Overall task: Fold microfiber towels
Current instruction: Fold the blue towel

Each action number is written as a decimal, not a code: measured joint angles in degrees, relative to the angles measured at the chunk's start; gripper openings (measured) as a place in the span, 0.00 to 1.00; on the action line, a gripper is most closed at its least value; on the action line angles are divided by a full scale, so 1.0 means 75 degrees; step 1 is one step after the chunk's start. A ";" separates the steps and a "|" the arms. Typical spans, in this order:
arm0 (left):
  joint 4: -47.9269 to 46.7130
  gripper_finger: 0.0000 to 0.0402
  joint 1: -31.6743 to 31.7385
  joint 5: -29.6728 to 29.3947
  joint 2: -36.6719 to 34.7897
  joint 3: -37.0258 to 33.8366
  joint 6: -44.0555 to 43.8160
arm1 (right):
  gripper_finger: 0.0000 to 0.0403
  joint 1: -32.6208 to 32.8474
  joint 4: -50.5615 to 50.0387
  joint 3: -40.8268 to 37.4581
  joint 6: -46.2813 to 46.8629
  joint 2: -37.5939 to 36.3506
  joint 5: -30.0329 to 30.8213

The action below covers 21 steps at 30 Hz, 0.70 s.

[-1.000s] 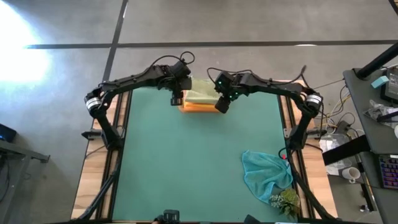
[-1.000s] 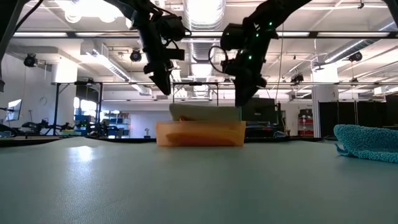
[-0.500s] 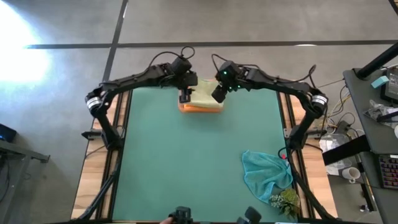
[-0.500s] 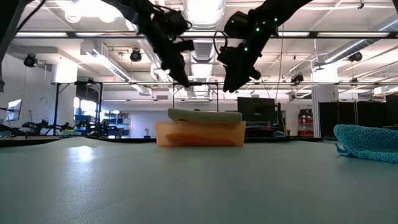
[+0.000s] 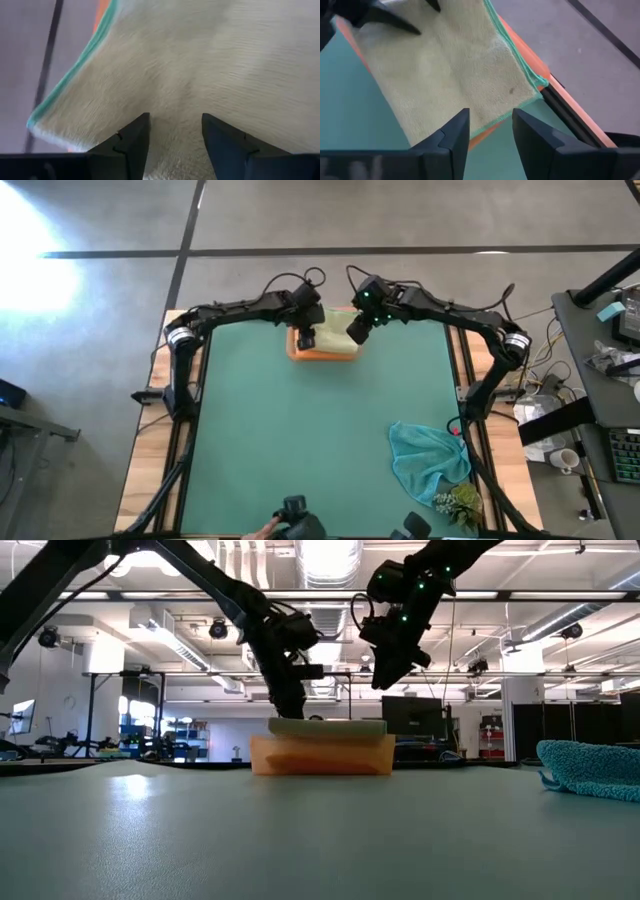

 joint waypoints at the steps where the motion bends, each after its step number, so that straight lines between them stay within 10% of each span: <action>1: -0.0039 0.41 0.0049 -0.0079 0.0031 0.0000 -0.0339 | 0.34 -0.0003 -0.0001 0.0000 -0.0040 0.0000 0.0001; 21: -0.0183 0.41 -0.0043 0.0004 -0.0551 -0.0157 -0.2002 | 0.33 0.0002 -0.1039 0.0002 0.0016 -0.0263 0.0056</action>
